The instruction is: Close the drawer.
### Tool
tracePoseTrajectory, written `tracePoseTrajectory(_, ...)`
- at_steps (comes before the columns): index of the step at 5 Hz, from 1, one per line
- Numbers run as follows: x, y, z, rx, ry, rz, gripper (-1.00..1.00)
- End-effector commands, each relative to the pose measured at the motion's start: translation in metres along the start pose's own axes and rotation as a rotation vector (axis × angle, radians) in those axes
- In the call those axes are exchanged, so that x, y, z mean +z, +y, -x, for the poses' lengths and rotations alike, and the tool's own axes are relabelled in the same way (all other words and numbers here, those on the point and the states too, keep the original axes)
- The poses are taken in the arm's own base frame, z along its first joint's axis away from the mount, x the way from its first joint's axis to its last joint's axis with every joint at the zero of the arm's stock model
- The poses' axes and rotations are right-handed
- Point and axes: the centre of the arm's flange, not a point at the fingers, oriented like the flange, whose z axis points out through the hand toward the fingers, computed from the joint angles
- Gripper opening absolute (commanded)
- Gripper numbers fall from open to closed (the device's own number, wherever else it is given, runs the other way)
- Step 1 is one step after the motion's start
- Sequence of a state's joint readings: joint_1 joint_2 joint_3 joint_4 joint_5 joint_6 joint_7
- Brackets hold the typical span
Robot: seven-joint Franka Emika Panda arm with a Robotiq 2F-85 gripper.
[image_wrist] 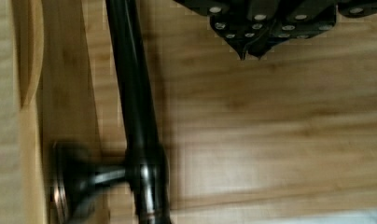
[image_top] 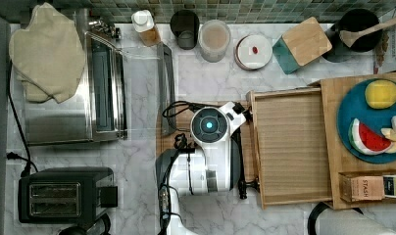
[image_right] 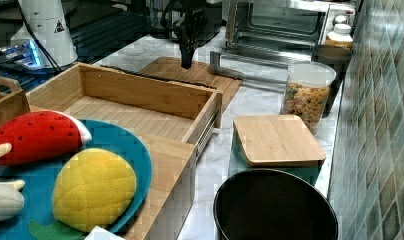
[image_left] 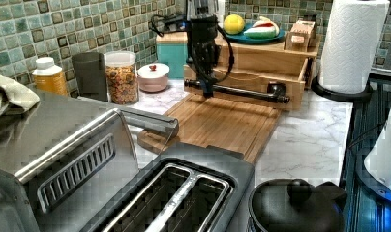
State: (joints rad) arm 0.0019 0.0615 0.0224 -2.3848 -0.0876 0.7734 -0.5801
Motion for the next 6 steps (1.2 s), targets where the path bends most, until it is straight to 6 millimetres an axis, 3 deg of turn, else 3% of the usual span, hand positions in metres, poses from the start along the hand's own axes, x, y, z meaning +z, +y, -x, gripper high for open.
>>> tracePoseTrajectory(1, 0.003, 0.039, -0.018, -0.160, 0.053, 0.051, -1.00)
tracePoseTrajectory(2, 0.008, 0.056, -0.024, -0.119, 0.062, 0.059, -1.00)
tracePoseTrajectory(4, -0.002, 0.102, -0.019, -0.039, 0.048, 0.098, -1.00)
tracePoseTrajectory(6, -0.005, 0.177, -0.019, -0.036, 0.097, 0.115, -1.00)
